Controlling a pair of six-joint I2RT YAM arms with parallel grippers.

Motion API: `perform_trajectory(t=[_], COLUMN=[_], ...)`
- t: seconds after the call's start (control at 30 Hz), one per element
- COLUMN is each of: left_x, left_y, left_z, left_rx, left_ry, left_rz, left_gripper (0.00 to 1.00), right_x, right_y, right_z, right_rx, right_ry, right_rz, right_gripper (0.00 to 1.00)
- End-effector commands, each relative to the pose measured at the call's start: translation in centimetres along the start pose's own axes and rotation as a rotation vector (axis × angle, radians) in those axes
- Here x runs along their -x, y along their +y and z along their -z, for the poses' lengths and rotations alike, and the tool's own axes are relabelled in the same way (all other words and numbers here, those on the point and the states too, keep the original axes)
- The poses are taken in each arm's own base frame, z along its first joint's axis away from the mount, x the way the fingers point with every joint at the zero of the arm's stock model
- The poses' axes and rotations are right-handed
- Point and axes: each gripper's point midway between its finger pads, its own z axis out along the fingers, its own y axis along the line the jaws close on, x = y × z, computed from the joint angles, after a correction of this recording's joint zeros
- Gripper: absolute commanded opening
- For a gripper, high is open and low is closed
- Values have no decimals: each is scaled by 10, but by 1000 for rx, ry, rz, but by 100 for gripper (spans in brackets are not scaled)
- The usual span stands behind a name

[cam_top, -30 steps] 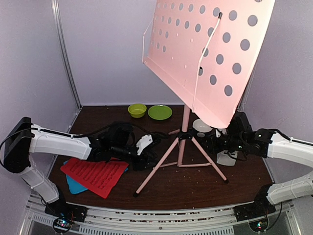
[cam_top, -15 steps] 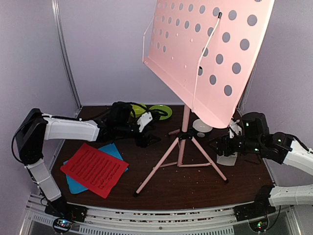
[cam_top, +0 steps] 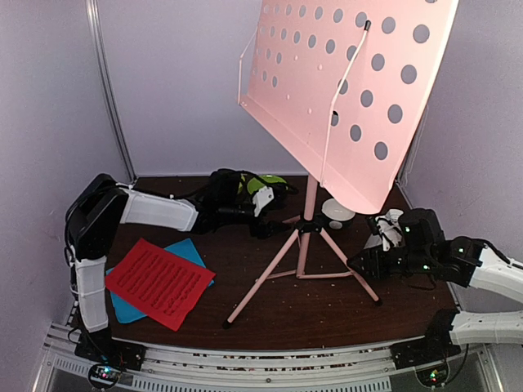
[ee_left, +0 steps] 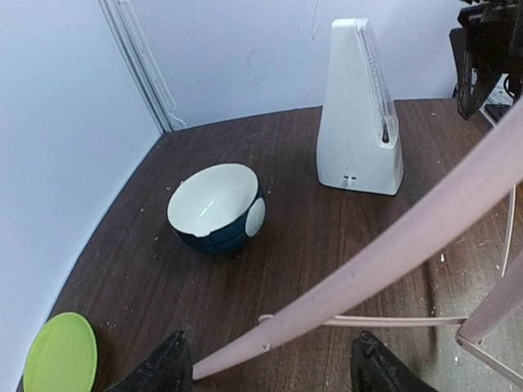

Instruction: Set up the instrument practice props

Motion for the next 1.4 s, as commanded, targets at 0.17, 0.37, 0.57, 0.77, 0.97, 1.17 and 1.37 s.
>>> perform_trajectory(t=[0.17, 0.37, 0.57, 0.77, 0.97, 1.17, 1.37], left_x=[50, 46, 49, 51, 45, 28, 18], left_y=[7, -5, -7, -8, -9, -7, -3], left_z=[-16, -24, -31, -24, 2, 24, 43], left_rx=[-64, -100, -107, -79, -31, 37, 77], left_ry=[-181, -136, -139, -146, -126, -73, -31], left_rz=[-104, -151, -173, -153, -138, -136, -134], left_gripper=[60, 54, 47, 21, 6, 1, 0], right_x=[-1, 4, 10, 18, 32, 47, 63], right_y=[-3, -2, -4, -5, -4, 3, 12], right_z=[-5, -14, -16, -18, -25, -35, -52], right_rx=[-18, -27, -54, -73, -93, -82, -73], right_ry=[-6, 3, 4, -6, -30, -50, -56], right_rz=[-28, -20, -3, 21, 30, 46, 56], right_gripper=[60, 60, 56, 50, 44, 43, 42])
